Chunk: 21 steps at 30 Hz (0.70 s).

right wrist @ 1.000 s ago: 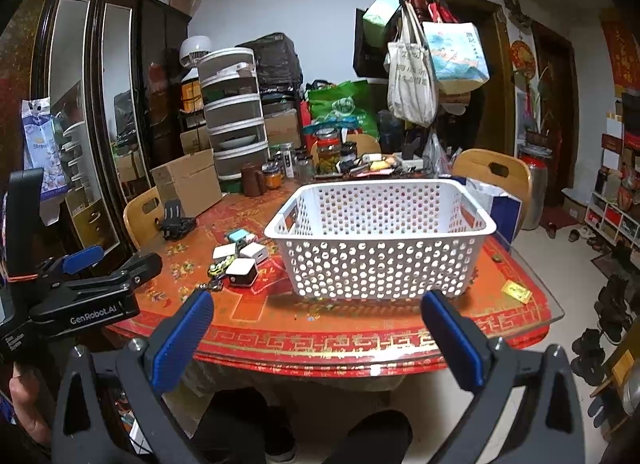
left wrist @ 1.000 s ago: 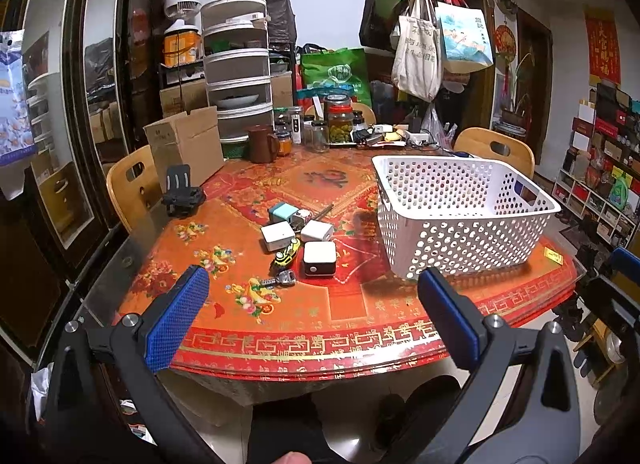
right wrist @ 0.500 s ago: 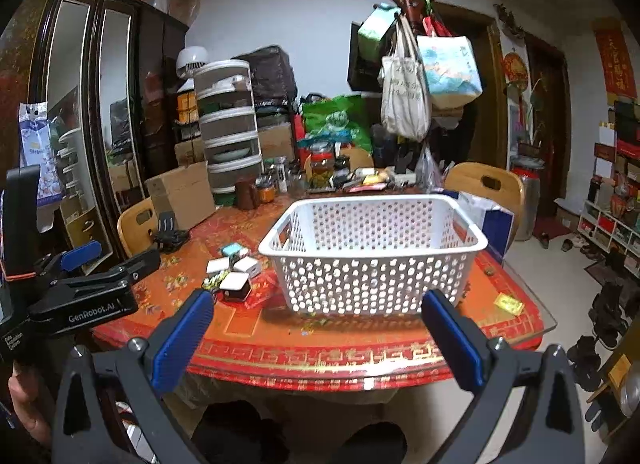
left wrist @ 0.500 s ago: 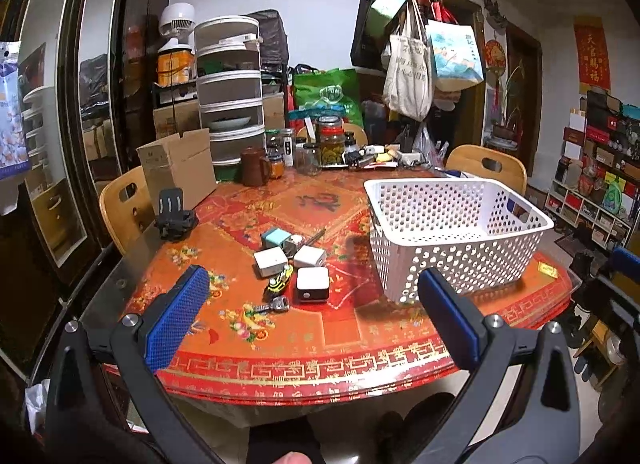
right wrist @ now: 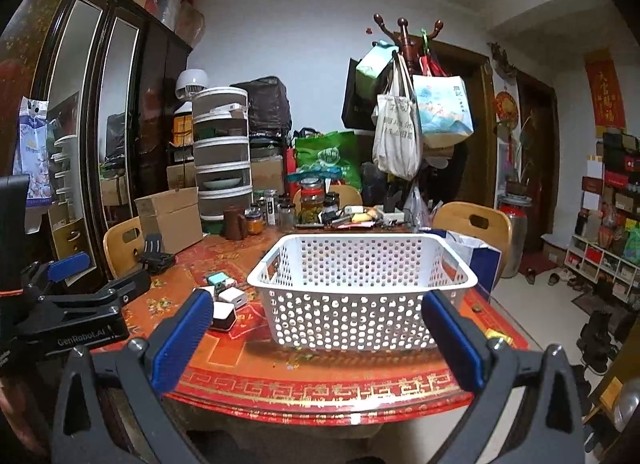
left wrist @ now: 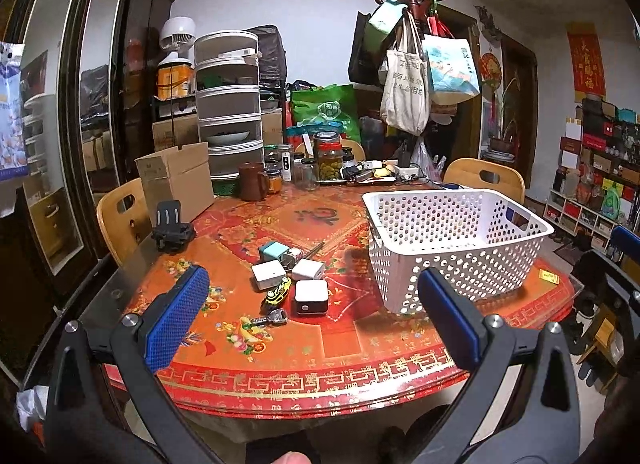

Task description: Organize rigid objects

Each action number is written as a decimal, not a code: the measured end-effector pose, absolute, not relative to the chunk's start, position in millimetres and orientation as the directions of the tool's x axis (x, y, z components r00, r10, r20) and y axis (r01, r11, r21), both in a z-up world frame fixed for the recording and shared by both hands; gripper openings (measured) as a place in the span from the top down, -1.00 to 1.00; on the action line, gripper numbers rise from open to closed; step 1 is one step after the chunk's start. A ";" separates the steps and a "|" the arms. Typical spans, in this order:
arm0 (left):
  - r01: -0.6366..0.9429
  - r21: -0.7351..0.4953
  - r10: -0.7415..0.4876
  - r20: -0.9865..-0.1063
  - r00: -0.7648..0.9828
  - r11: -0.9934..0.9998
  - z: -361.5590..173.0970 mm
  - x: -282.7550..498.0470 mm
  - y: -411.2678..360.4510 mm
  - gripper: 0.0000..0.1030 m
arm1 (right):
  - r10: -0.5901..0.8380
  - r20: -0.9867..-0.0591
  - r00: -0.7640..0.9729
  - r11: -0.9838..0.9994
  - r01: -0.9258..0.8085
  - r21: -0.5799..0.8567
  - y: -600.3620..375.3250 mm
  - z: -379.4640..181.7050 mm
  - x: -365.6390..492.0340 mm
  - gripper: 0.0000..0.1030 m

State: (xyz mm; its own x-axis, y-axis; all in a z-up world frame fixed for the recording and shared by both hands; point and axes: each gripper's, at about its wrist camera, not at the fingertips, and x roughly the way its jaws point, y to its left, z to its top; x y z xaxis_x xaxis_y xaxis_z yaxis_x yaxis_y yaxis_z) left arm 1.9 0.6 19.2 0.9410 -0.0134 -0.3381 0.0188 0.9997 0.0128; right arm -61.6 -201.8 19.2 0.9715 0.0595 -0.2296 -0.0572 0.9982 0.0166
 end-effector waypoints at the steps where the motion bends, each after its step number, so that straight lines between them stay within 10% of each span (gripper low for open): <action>1: 0.012 0.013 -0.007 -0.336 0.942 1.000 18.1 4.0 1.7 -1.00 | 0.053 -0.222 0.974 0.999 -0.050 0.016 -201.8 18.0 -60.6 -1.00; 21: -0.026 0.015 0.030 -0.388 0.921 1.000 -0.6 30.1 9.5 -1.00 | 0.088 -0.288 0.954 0.996 -0.078 0.045 -209.5 8.8 -41.5 -1.00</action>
State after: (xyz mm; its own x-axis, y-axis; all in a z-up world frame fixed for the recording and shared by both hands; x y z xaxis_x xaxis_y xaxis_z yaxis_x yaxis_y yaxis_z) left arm 30.1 9.5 -0.6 0.9212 0.0297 -0.3880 -0.0258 0.9996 0.0152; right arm -41.5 -209.5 8.8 0.9537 0.0879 -0.2875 -0.0781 0.9959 0.0453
